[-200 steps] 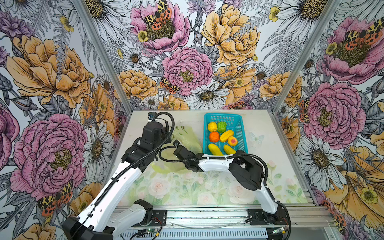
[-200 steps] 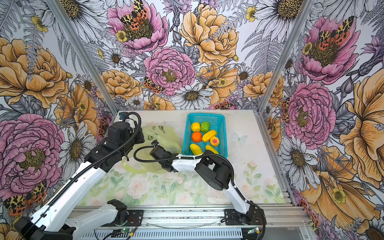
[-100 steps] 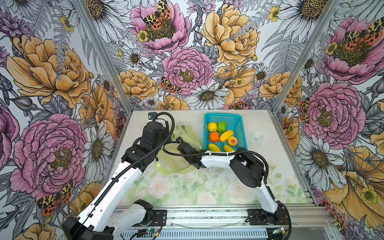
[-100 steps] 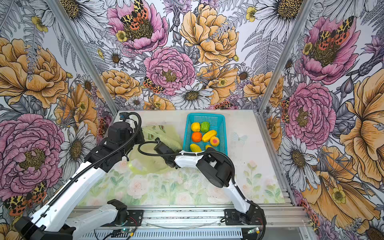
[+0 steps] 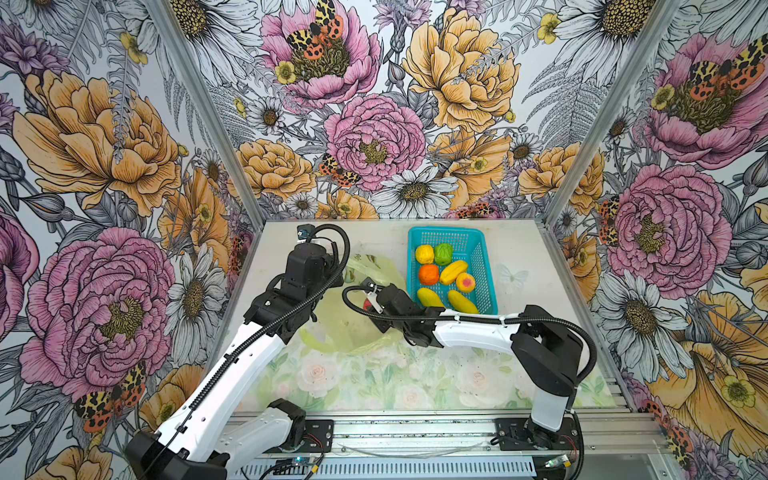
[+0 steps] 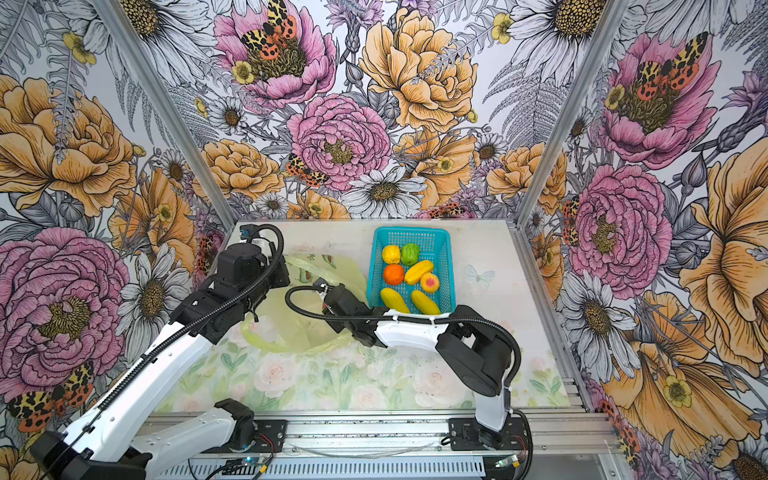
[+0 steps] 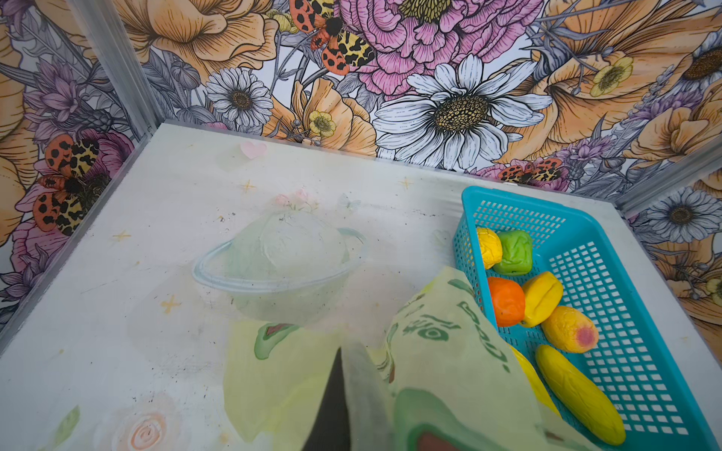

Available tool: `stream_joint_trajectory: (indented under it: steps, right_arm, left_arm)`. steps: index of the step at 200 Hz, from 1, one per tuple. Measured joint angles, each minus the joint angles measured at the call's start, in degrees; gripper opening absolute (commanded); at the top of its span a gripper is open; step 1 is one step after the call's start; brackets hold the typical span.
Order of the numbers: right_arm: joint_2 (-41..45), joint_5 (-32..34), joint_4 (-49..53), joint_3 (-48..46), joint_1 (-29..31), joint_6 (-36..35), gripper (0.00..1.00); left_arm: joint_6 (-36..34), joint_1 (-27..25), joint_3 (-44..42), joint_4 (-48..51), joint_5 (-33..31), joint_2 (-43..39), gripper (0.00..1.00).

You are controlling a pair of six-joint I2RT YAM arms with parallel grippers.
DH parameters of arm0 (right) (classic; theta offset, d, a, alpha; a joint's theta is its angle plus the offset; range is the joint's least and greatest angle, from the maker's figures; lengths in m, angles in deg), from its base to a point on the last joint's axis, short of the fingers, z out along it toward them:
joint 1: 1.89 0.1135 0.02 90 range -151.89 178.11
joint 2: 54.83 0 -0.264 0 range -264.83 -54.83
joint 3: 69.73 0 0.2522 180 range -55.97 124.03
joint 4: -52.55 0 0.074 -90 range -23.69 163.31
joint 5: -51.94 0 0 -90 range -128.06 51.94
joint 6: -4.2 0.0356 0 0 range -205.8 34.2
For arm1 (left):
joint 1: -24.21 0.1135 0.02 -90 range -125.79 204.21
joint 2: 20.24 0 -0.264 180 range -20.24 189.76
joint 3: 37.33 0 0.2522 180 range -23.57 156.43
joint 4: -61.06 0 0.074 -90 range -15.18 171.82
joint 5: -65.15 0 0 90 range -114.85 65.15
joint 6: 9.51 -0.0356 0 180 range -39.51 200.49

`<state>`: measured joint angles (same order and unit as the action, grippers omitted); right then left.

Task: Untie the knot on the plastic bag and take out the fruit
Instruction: 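Lift the pink fruit out of the bag and carry it over the basket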

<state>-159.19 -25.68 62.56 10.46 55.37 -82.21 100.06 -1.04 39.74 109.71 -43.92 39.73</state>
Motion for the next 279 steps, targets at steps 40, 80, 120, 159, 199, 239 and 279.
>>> stream_joint_trajectory:
  steps: [40, 80, 120, 159, 199, 239, 279]
  right_arm:
    - [7.0, -5.7, -4.9, -4.9, 2.2, -0.7, 0.0]
    - [16.4, -8.7, -9.1, -12.5, 5.3, -1.7, 0.0]
    - [30.5, -4.2, -15.2, -23.0, 4.5, -0.9, 0.0]
    - [40.8, 8.6, -18.5, -31.2, -5.8, 6.2, 0.0]
    - [38.6, 12.2, -15.7, -33.9, -22.8, 17.7, 0.0]
    - [22.3, 10.0, -12.0, -26.4, -31.9, 20.5, 0.0]
    - [5.0, 7.2, -9.3, -10.8, -35.4, 19.7, 0.0]
  left_arm:
    - [0.0, 0.0, 0.0, 0.0, 0.0, 2.4, 0.0]
    - [0.0, 0.5, 0.0, 0.0, 0.0, 4.0, 0.0]
    - [0.2, 2.2, 0.0, 0.0, -0.3, 4.7, 0.0]
    - [1.8, 5.4, 0.0, -0.3, -1.2, 4.8, 0.0]
    - [3.5, 10.0, -1.9, -2.8, -0.5, 4.7, 0.0]
    - [4.3, 13.3, 2.4, -7.3, 1.4, 11.4, 0.0]
    - [4.3, 15.5, 14.6, -9.5, 4.3, 23.3, 0.0]
